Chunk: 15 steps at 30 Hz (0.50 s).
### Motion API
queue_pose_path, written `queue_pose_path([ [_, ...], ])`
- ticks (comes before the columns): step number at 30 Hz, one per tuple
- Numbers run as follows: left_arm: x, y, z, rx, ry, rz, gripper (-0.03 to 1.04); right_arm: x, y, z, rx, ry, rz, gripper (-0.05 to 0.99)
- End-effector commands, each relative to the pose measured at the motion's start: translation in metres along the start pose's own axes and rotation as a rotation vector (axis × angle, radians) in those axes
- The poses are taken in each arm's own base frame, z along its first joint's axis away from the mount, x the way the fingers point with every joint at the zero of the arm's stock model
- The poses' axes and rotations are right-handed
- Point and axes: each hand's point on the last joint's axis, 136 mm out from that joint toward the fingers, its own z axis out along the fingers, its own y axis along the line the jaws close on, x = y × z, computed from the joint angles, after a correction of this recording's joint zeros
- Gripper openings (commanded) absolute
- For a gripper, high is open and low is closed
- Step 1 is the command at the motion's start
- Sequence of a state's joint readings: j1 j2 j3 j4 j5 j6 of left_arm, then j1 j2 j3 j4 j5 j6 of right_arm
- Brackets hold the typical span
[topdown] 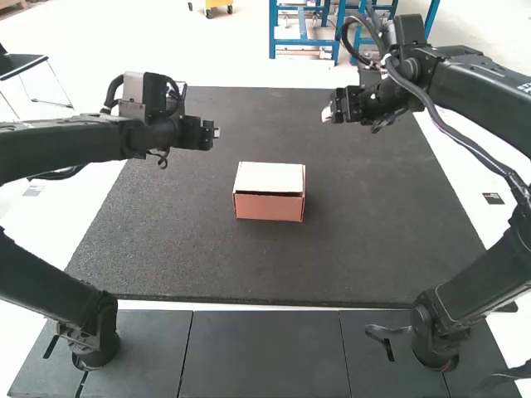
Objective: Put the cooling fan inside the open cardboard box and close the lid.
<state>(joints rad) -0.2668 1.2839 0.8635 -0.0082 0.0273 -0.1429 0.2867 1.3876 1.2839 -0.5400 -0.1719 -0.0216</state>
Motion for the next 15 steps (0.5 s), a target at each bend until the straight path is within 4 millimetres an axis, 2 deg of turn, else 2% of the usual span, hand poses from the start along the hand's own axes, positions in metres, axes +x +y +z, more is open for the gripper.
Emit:
queue_pose_path([
  [1, -0.012, 0.004, -0.020, 0.001, -0.082, 0.020, 0.92, -0.010, -0.028, -0.023, 0.062, -0.092, 0.005, 0.82],
  [7, 0.008, 0.022, -0.033, -0.018, -0.115, 0.000, 0.92, 0.005, -0.066, -0.028, 0.138, -0.167, 0.027, 0.84],
  [15, 0.041, 0.052, -0.037, -0.038, -0.150, -0.005, 0.92, 0.038, -0.091, -0.018, 0.213, -0.288, 0.044, 0.86],
])
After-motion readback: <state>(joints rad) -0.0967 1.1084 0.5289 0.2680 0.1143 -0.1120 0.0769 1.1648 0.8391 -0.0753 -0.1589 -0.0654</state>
